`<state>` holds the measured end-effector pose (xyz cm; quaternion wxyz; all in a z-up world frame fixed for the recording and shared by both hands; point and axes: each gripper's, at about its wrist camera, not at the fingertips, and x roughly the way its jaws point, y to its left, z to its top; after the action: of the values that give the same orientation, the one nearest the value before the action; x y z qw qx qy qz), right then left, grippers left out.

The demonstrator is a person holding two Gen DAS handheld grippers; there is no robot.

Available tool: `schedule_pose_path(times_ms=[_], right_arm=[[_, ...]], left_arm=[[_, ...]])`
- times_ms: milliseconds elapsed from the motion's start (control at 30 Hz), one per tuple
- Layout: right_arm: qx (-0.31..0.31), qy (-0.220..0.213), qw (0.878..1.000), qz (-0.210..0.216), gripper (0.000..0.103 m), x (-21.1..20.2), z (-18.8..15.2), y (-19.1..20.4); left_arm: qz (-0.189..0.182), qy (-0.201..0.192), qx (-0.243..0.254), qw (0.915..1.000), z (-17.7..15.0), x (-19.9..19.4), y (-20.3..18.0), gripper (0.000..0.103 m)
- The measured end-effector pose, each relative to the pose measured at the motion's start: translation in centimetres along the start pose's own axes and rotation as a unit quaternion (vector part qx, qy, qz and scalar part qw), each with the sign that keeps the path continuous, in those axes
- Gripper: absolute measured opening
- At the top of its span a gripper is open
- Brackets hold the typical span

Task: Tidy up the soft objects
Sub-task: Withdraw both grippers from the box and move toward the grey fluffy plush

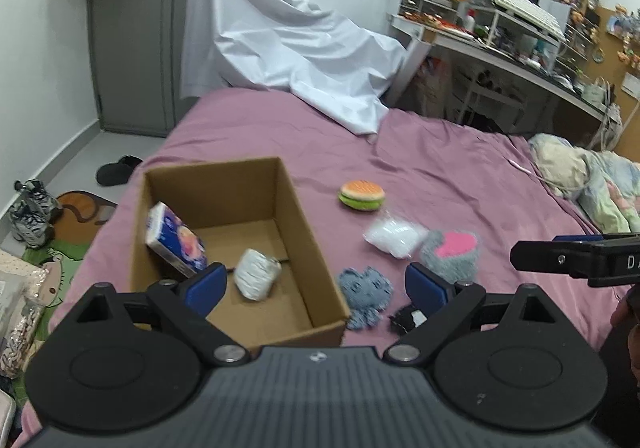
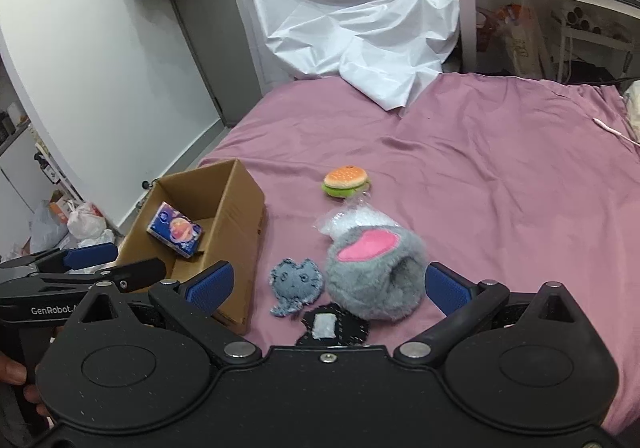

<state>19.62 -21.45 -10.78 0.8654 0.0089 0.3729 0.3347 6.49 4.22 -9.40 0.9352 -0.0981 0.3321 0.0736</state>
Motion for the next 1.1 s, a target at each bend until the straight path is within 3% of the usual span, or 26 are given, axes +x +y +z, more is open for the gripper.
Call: schedule_pose_path(times_ms=[500,833,1100], right_arm=[[0.035,0.007,0.999,-0.034,0.103,-0.8,-2.5,-3.3],[0.055,0.041,0.997,-0.037,0.103,0.8,-3.9,-4.4],[0.063,0.043,0.996,-0.035,0.096,1.5,-3.4,-5.5]], left_arm=[[-0.047,0.04,0.033,0.9975,-1.0,2.2,-2.0,0.095],[-0.066,0.069,0.061,0.9935,-1.6,4.9,-4.0,0.095],[-0.08,0.064,0.082,0.9913,-1.8,6.4,-5.8,0.095]])
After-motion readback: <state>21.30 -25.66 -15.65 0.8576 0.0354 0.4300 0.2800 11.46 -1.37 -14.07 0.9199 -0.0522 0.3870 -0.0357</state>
